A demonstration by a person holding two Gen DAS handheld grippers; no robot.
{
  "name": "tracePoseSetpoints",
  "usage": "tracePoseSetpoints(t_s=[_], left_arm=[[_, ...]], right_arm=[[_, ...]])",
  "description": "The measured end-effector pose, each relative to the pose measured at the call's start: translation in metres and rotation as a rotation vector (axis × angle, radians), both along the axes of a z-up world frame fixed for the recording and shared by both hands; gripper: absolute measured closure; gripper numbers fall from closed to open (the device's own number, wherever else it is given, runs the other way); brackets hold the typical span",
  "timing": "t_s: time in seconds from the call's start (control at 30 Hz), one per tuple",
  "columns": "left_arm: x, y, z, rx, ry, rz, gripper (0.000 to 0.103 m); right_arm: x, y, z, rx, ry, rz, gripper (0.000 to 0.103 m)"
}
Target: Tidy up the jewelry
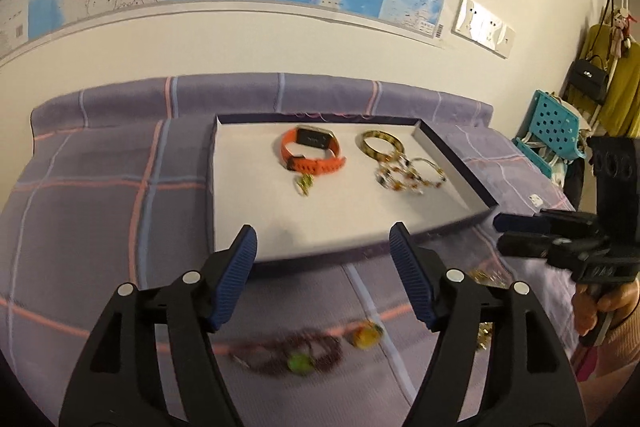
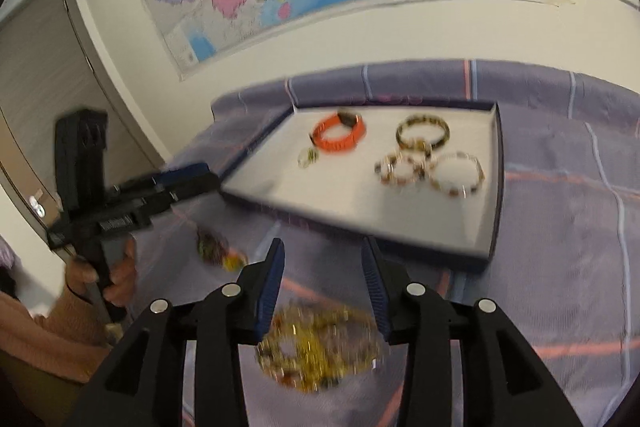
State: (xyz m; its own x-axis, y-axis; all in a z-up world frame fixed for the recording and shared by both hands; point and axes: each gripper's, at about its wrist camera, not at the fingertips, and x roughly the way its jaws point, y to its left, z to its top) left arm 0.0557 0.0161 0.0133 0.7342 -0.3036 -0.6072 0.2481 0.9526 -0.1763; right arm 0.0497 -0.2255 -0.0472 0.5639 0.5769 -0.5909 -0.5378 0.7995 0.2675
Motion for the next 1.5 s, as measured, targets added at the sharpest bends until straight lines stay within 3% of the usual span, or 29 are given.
tracePoseSetpoints(t_s=[0.2, 0.3, 0.5, 0.73, 0.97, 1.2, 1.27, 1.5], left_arm=[[-0.021, -0.007, -0.009, 0.025, -0.001, -0.026, 0.035], [-0.026, -0.006, -0.016, 0.024, 0.018, -0.029, 0.035], [-0.032, -0.008, -0.023, 0.029, 0.034, -0.037, 0.035], [-0.036, -0.012, -0.022, 0.031, 0.031, -0.059, 0.035], [-0.036, -0.019, -0.026, 0.029, 0.044, -0.082, 0.034], [-0.036, -0.024, -0.029, 0.029, 0.053, -0.097, 0.034], [-0.036, -0.025, -0.029, 0.028, 0.056, -0.096, 0.034], [-0.042, -0.042, -0.029, 0.019, 0.056, -0.184, 0.034]], right_arm=[[-0.017, -0.008, -0.016, -0.017, 0.037, -0.024, 0.067], [-0.025, -0.009, -0.019, -0.029, 0.038, -0.018, 0.073], [-0.038, 0.013, -0.02, -0.111, -0.012, 0.043, 0.076], [-0.032, 0.021, -0.017, -0.164, -0.054, 0.019, 0.076], [-0.022, 0.011, -0.027, -0.189, -0.012, -0.02, 0.08], [-0.023, 0.017, -0.027, -0.216, -0.037, -0.005, 0.083], [-0.023, 0.014, -0.025, -0.18, -0.029, 0.002, 0.095], [-0.026, -0.007, -0.008, -0.016, -0.004, -0.004, 0.095]])
